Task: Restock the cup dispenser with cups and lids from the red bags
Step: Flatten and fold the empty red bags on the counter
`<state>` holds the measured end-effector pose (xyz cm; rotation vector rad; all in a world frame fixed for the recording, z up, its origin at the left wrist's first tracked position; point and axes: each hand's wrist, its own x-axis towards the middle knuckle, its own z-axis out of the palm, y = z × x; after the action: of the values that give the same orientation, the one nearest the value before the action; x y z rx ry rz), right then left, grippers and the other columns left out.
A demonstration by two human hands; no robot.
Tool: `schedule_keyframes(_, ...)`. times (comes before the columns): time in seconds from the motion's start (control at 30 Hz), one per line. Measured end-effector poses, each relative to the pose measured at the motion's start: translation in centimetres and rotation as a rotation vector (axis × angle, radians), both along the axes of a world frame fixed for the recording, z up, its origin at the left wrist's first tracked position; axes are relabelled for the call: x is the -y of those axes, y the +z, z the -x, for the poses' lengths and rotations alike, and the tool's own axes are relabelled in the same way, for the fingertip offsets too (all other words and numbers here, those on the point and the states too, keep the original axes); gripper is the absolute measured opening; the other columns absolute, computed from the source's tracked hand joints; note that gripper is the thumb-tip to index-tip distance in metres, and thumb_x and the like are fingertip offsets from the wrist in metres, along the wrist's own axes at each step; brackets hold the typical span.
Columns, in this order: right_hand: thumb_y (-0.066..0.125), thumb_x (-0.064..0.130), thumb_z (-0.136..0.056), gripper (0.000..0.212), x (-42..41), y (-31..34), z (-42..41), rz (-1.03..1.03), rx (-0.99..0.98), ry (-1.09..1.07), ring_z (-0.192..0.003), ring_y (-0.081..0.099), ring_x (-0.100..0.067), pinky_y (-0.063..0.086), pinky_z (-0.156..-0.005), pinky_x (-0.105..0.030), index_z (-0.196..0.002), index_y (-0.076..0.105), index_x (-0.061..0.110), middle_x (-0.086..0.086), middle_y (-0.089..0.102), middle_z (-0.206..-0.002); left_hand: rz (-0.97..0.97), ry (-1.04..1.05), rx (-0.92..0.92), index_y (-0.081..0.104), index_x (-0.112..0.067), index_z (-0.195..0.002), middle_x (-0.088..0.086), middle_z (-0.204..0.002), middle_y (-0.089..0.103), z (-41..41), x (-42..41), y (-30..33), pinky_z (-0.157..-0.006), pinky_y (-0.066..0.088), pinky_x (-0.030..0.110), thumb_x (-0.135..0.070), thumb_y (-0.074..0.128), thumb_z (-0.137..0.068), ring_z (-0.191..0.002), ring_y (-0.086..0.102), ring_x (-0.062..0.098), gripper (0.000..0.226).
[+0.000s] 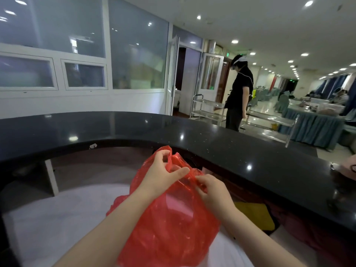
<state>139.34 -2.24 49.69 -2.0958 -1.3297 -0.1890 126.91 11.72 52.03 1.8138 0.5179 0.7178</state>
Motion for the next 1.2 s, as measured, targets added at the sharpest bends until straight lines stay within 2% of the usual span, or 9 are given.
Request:
schedule_keyframes(0.1,0.066,0.024,-0.086,0.019,1.0,-0.3,0.1,0.111,0.013,0.128,-0.093,0.057,-0.011,0.048,-0.084,-0.03,-0.105,0.071,0.026,0.008,0.063,-0.099,0.02,0.062,-0.027,0.042,-0.03,-0.132,-0.008,-0.111,0.061,-0.8,0.6,-0.4,-0.092,0.051,0.032,-0.039,0.081,-0.07,-0.103,0.061,0.009,0.073)
schedule_keyframes(0.23,0.067,0.038,-0.085,0.032,2.9,-1.2,-0.4,0.231,-0.155,0.16,-0.101,0.056,0.001,0.043,-0.086,-0.014,-0.117,0.066,0.035,0.02,0.061,-0.109,0.129,0.044,0.035,0.062,-0.024,-0.108,0.0,-0.101,0.069,-1.5,0.5,-1.1,-0.071,0.056,0.023,-0.01,0.075,-0.077,-0.092,0.068,0.014,0.036)
schedule_keyframes(0.33,0.06,0.035,-0.092,0.021,4.2,-2.2,-0.9,-0.014,-0.374,0.034,-0.098,0.06,0.005,0.047,-0.084,-0.015,-0.111,0.066,0.038,0.023,0.065,-0.105,0.163,0.0,0.068,0.062,-0.024,-0.1,0.004,-0.097,0.069,-1.6,0.3,-1.7,-0.06,0.05,0.018,-0.001,0.069,-0.081,-0.084,0.068,0.014,0.031)
schedule_keyframes(0.47,0.054,0.022,-0.096,0.015,6.2,-4.0,-3.2,-0.256,-0.419,-0.321,-0.095,0.059,0.0,0.044,-0.073,-0.013,-0.103,0.062,0.033,0.019,0.063,-0.098,0.427,-0.065,0.244,0.06,-0.011,-0.108,0.01,-0.085,0.068,-1.0,-0.6,-1.5,-0.057,0.055,0.026,0.009,0.055,-0.086,-0.069,0.068,0.018,0.03)
schedule_keyframes(0.57,0.057,0.02,-0.095,0.016,7.8,-6.4,-5.2,-0.043,-0.497,-0.386,-0.094,0.06,-0.007,0.041,-0.064,-0.011,-0.109,0.063,0.023,0.011,0.064,-0.099,0.615,-0.135,0.372,0.058,-0.006,-0.113,0.012,-0.08,0.065,0.0,-1.9,-1.0,-0.057,0.057,0.029,0.01,0.045,-0.087,-0.063,0.067,0.019,0.032)
schedule_keyframes(0.67,0.065,0.02,-0.09,0.02,8.3,-8.4,-5.9,0.15,-0.64,-0.309,-0.092,0.063,-0.01,0.051,-0.074,-0.021,-0.11,0.062,0.022,0.002,0.066,-0.106,0.74,-0.147,0.459,0.059,-0.006,-0.111,0.008,-0.071,0.06,0.8,-3.1,-0.8,-0.057,0.056,0.027,0.006,0.037,-0.089,-0.058,0.062,0.019,0.034)
schedule_keyframes(0.83,0.052,0.056,-0.092,0.033,7.4,-9.4,-4.1,0.239,-1.238,-0.129,-0.099,0.069,-0.028,0.059,-0.07,-0.037,-0.113,0.062,0.033,-0.007,0.069,-0.112,0.672,-0.028,0.528,0.06,-0.011,-0.105,0.005,-0.071,0.06,1.0,-4.1,-0.7,-0.057,0.053,0.027,0.002,0.031,-0.095,-0.059,0.058,0.015,0.033)
schedule_keyframes(1.07,0.063,0.003,-0.089,0.025,4.6,-9.8,-3.9,-0.063,-1.105,-0.142,-0.074,0.069,-0.024,0.054,-0.062,-0.034,-0.111,0.066,0.015,-0.017,0.069,-0.103,0.565,0.025,0.571,0.061,-0.018,-0.105,0.0,-0.078,0.069,2.3,-6.1,-1.7,-0.054,0.054,0.024,-0.023,0.048,-0.098,-0.061,0.065,0.01,0.015)
schedule_keyframes(1.2,0.065,0.011,-0.09,0.012,4.9,-8.1,-4.9,-0.256,-1.131,-0.15,-0.082,0.072,-0.026,0.057,-0.065,-0.033,-0.096,0.074,0.015,-0.012,0.075,-0.093,0.375,0.078,0.417,0.061,-0.026,-0.115,0.0,-0.1,0.067,4.0,-8.4,-2.9,-0.065,0.056,0.024,-0.01,0.069,-0.077,-0.077,0.066,0.01,0.041)
